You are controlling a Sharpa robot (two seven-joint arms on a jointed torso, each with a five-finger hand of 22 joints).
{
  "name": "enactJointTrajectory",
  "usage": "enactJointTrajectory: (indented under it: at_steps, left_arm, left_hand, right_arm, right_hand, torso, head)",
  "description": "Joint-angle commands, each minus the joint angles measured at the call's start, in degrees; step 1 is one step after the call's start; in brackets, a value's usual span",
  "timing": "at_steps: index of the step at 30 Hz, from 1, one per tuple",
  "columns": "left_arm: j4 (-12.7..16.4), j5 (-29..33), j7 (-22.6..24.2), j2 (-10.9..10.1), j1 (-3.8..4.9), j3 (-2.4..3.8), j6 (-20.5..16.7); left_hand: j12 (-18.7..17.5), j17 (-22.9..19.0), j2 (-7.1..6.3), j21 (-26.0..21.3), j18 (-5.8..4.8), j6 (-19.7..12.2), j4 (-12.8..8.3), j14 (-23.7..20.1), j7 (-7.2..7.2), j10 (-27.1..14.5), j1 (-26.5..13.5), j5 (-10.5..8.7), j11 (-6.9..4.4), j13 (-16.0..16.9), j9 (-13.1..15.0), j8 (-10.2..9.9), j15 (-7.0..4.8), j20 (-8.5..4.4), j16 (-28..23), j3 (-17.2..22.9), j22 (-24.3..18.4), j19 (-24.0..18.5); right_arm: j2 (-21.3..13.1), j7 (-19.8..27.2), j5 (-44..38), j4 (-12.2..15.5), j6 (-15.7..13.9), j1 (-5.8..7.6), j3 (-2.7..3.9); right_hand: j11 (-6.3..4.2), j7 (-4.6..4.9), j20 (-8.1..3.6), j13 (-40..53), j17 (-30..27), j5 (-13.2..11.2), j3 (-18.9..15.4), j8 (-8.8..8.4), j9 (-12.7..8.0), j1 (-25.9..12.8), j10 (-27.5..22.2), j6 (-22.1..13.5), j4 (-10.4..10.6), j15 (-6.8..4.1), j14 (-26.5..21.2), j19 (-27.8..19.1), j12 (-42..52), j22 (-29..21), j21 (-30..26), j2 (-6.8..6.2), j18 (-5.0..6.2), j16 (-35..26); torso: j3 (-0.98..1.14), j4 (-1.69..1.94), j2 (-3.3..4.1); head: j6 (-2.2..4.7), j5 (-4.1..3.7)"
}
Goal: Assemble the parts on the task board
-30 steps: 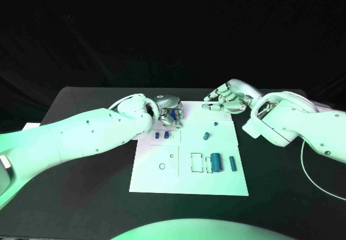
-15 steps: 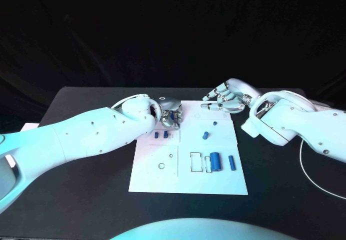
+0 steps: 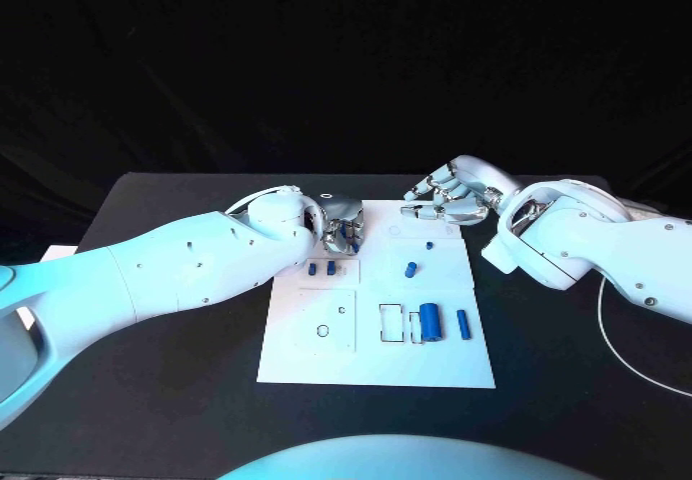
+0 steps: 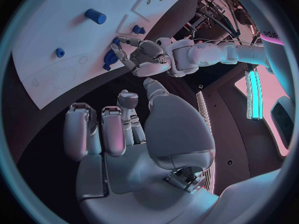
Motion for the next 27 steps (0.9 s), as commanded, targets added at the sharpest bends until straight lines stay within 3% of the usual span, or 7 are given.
enactJointTrajectory:
  at_steps: [1,13,18,27]
  left_arm:
    - [-0.3,-0.4,-0.1,0.2,-0.50,-0.24,1.9]
    - [-0.3,0.7,0.6,-0.1,-0.85,-0.21,-0.4]
    - [0.9,1.4,0.1,-1.3,-0.98,0.23,-2.8]
    - [4.9,5.4,-0.3,-5.0,-0.96,2.12,-5.3]
  left_hand:
    - [-0.4,-0.2,-0.34,0.3,-0.43,0.6,-0.1,1.3,-0.01,0.7,-0.3,0.21,-0.01,0.1,-0.1,-0.3,-0.41,-0.12,0.2,0.8,0.2,0.4]
    - [-1.6,-0.7,-0.44,1.2,-0.58,2.7,-1.3,1.3,-0.19,3.3,-1.2,0.17,-0.42,0.3,-0.4,-0.8,-0.71,-0.40,0.6,3.5,1.4,0.4]
    - [-2.0,-0.8,-0.32,1.4,-0.61,3.4,-2.0,1.3,0.03,4.1,-1.3,0.18,-0.43,0.4,-0.4,-0.9,-0.72,-0.45,0.8,4.5,1.6,0.4]
    - [-2.3,-0.9,-0.41,1.5,-0.62,3.7,-2.3,1.3,0.25,4.3,-1.5,0.16,-0.33,0.5,-0.5,-1.1,-0.66,-0.44,0.9,5.0,1.7,0.4]
  right_arm:
    - [0.1,0.4,-0.2,0.1,0.7,-0.04,0.00]
    - [0.1,0.3,-0.2,0.0,0.8,-0.04,0.00]
    - [0.1,0.4,-0.2,0.0,0.8,-0.04,0.00]
    - [0.1,0.3,-0.2,-0.3,0.8,-0.05,0.00]
  right_hand:
    - [0.03,-0.14,0.10,0.0,0.3,0.3,-0.3,0.18,0.1,0.3,-0.5,0.3,-0.1,-0.03,3.0,-0.4,0.0,0.0,-0.2,0.05,0.60,-0.3]
    - [0.02,-0.15,0.10,0.1,0.4,0.4,-0.4,0.19,0.1,0.5,-0.4,0.3,0.0,-0.04,3.0,-0.4,0.1,0.0,-0.2,0.15,0.60,-0.2]
    - [0.02,-0.15,0.10,0.1,0.4,0.4,-0.4,0.19,0.1,0.5,-0.4,0.3,0.0,-0.04,3.0,-0.4,0.1,0.0,-0.2,0.15,0.60,-0.2]
    - [0.02,-0.15,0.10,0.1,0.4,0.4,-0.4,0.19,0.1,0.5,-0.4,0.3,0.0,-0.04,3.0,-0.4,0.1,0.0,-0.2,0.15,0.60,-0.2]
  torso:
    - [0.02,-0.03,0.00]
    - [0.03,-0.01,-0.05]
    - [0.01,-0.07,0.00]
    - [0.05,0.05,-0.12]
  head:
    - [-0.02,-0.02]
    - [-0.05,-0.03]
    - [0.16,-0.13]
    - [0.20,-0.45]
